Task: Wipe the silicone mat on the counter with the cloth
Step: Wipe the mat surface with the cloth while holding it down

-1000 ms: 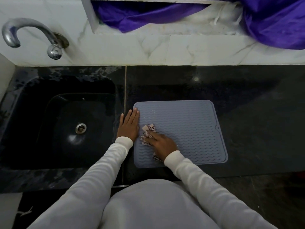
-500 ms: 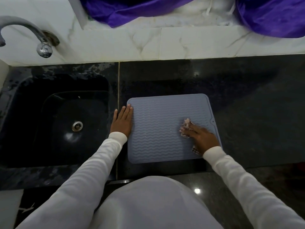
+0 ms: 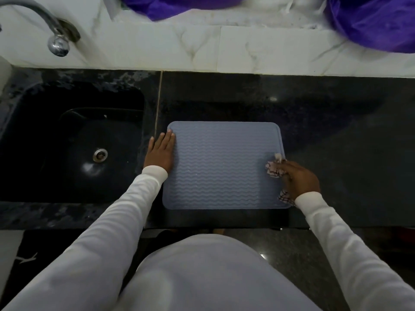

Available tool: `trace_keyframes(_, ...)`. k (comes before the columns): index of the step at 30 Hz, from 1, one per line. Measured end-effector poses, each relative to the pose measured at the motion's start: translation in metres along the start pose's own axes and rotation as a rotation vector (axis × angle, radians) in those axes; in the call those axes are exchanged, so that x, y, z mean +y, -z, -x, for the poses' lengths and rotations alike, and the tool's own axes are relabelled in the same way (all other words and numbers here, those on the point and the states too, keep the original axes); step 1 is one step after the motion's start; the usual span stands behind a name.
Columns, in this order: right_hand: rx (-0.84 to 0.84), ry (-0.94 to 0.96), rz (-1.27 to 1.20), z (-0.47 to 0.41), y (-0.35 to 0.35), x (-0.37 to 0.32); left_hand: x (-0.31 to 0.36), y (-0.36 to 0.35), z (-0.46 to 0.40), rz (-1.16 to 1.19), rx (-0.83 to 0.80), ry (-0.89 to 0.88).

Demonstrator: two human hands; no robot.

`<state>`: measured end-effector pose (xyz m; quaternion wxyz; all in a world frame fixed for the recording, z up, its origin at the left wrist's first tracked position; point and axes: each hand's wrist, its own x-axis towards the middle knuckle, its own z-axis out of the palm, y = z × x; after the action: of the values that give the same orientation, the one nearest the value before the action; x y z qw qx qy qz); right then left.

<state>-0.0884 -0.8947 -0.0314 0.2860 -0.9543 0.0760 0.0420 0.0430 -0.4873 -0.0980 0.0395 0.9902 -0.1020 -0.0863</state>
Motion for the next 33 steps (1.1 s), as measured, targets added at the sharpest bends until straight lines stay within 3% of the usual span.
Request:
trace_keyframes(6,0.057,0.435,-0.052,-0.008,-0.035,-0.107,-0.005,0.007,-0.001,0.035,-0.016,-0.031)
trace_keyframes(10,-0.078,0.561,-0.041,-0.003,-0.096,-0.195,-0.011,0.01,-0.001,0.106,-0.063,-0.059)
trace_keyframes(13,-0.225,0.595,0.022,-0.001,-0.151,-0.222,-0.021,0.012,0.0,0.114,-0.067,-0.115)
trace_keyframes(16,-0.242,0.64,0.111,0.004,-0.184,-0.203,-0.027,0.013,0.002,0.085,-0.034,-0.15)
trace_keyframes(22,-0.1,0.664,0.187,0.001,-0.165,-0.178,-0.021,0.008,0.0,0.058,-0.049,-0.152)
trace_keyframes(33,-0.073,0.364,0.293,0.029,-0.084,-0.084,-0.024,-0.002,-0.002,0.072,-0.031,-0.153)
